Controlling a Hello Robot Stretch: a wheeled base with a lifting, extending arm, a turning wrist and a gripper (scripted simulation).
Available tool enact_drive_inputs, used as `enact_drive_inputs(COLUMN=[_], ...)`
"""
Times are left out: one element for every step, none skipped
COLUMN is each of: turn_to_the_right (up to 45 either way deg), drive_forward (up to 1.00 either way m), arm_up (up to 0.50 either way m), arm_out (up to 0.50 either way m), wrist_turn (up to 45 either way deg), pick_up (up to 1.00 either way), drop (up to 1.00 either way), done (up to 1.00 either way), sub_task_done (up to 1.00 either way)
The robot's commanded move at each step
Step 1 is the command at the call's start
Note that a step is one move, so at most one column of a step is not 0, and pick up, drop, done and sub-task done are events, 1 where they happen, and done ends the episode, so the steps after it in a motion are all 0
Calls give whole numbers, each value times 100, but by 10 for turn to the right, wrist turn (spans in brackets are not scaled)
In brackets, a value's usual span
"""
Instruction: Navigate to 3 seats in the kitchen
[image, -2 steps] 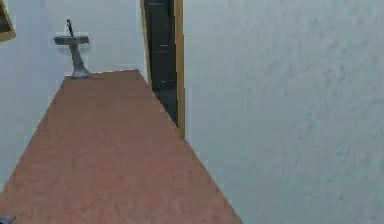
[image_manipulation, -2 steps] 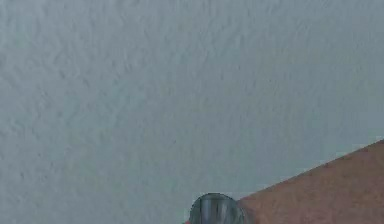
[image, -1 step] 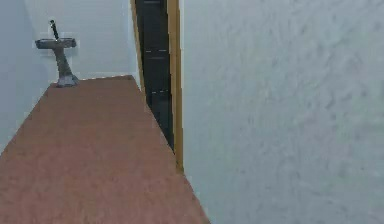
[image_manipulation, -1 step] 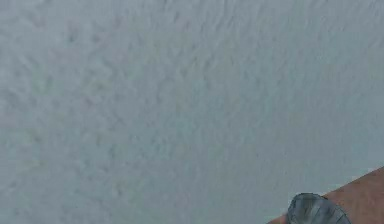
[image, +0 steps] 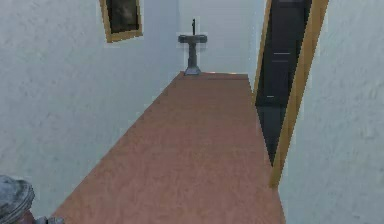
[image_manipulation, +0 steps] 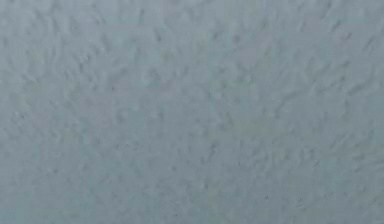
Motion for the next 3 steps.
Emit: enact_drive_inputs(turn_to_the_right=[0,0,450], drive_forward=[100,70,0], arm_up=[0,0,0], arm_out=[0,0,0], wrist_turn=[0,0,0], pick_up=[0,0,0], drop=[0,0,0], done=[0,0,0], sub_task_done=[0,0,0])
